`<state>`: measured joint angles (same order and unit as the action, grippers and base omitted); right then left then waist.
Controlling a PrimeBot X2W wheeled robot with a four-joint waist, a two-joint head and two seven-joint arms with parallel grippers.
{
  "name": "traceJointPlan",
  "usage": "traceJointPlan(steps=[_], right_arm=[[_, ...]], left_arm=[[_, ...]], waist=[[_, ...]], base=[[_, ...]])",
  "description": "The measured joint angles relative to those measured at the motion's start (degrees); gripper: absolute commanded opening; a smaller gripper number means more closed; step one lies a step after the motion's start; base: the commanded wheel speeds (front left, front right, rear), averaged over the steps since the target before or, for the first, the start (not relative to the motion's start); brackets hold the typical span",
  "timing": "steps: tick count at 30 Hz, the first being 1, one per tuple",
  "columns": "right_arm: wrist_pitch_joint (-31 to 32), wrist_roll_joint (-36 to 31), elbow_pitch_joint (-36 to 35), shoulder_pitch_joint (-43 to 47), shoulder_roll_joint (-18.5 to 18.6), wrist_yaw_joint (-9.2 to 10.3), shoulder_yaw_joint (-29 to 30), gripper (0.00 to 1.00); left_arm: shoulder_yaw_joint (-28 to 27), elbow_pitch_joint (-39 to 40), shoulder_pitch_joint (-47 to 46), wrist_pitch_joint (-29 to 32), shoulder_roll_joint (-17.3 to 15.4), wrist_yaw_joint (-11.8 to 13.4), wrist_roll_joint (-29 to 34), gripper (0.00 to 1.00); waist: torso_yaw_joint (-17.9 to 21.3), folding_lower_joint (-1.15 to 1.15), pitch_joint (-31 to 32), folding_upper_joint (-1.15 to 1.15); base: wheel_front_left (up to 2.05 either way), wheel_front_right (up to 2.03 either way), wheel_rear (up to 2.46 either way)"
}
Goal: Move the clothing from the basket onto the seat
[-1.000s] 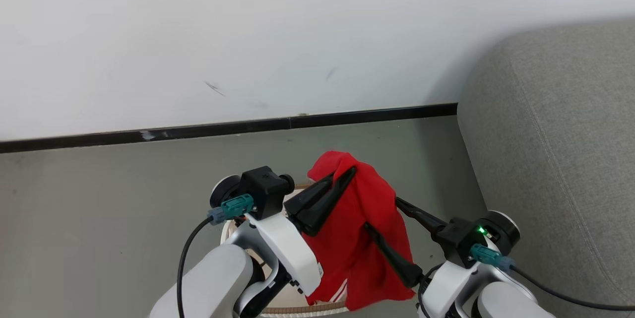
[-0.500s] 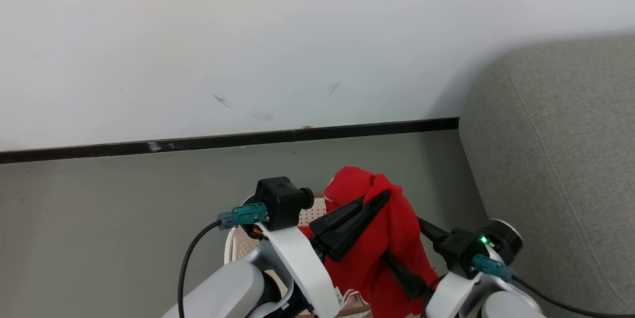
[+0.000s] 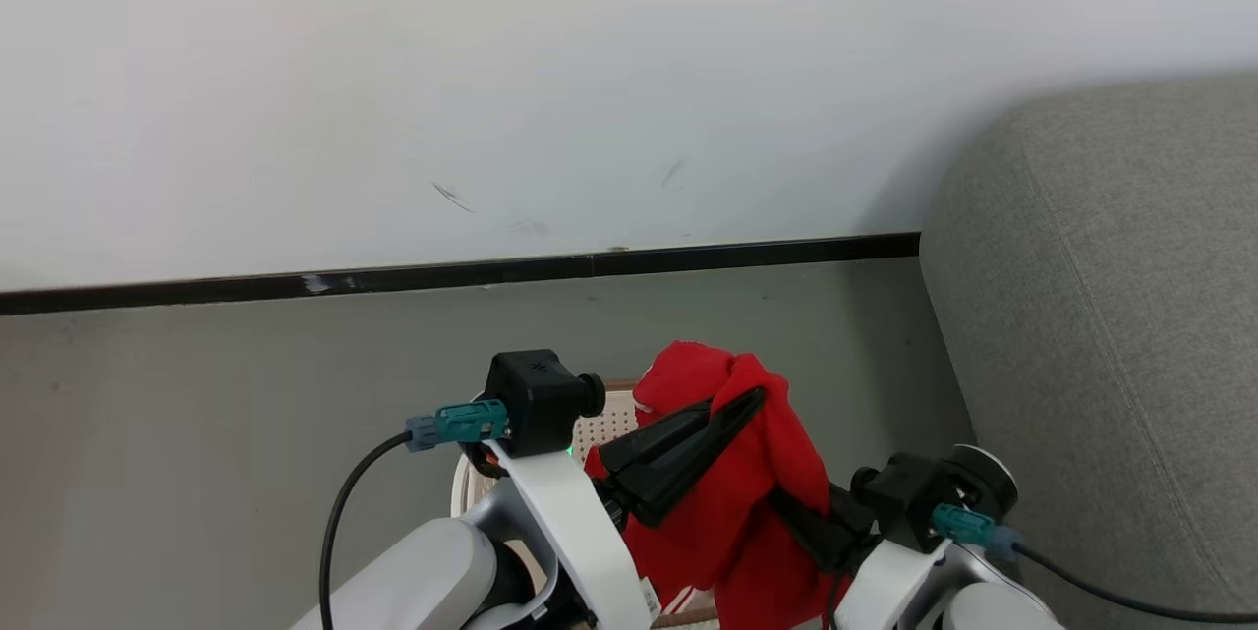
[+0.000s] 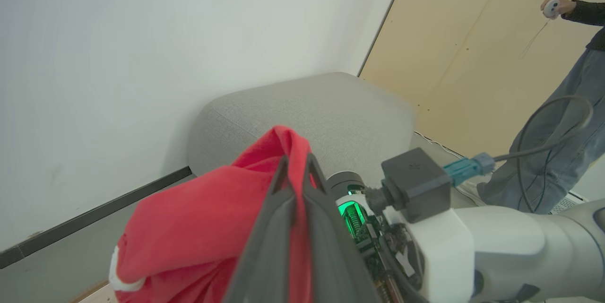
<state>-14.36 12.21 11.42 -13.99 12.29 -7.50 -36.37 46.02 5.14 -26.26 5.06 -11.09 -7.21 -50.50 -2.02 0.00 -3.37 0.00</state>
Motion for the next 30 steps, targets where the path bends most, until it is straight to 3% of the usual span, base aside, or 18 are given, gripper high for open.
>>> traceJointPlan(steps=[1, 3, 5, 6, 19, 30], right_arm=[[0.0, 0.7, 0.0, 0.1, -0.2, 0.00, 0.2, 0.00], [0.0, 2.7, -0.1, 0.4, -0.9, 0.00, 1.4, 0.00], [0.0, 3.7, -0.2, 1.1, -1.4, 0.00, 2.7, 0.00], [0.0, 4.3, -0.3, 1.2, -1.4, 0.00, 3.3, 0.00], [0.0, 8.5, -0.7, 2.4, -0.8, 0.01, 11.3, 0.00], [0.0, 8.5, -1.9, 3.4, -0.2, 0.01, 13.5, 0.00]], left_arm=[[-0.2, 0.1, 0.0, 0.0, -0.3, 0.0, 0.0, 0.34], [-0.3, 0.5, 0.1, 0.0, -0.7, 0.0, 0.0, 0.45], [-0.6, 0.9, 0.4, -0.1, -1.0, 0.0, 0.0, 0.91], [-0.8, 1.0, 0.8, -0.2, -1.2, 0.0, 0.1, 1.00], [-1.8, 1.3, 4.6, -5.7, -3.2, 0.0, 3.1, 1.00], [-0.7, 2.0, 6.3, -10.8, -4.0, 0.0, 6.6, 1.00]], waist=[[0.0, 0.00, 0.0, 0.00], [0.1, 0.00, -0.2, 0.00], [0.1, 0.00, -0.3, 0.00], [0.2, 0.00, -0.3, 0.00], [1.4, 0.00, -0.3, 0.00], [2.6, 0.00, -0.2, 0.00]], base=[[0.00, 0.00, 0.00], [0.00, 0.00, 0.00], [0.00, 0.00, 0.00], [0.00, 0.00, 0.00], [0.00, 0.00, 0.00], [0.00, 0.00, 0.00]])
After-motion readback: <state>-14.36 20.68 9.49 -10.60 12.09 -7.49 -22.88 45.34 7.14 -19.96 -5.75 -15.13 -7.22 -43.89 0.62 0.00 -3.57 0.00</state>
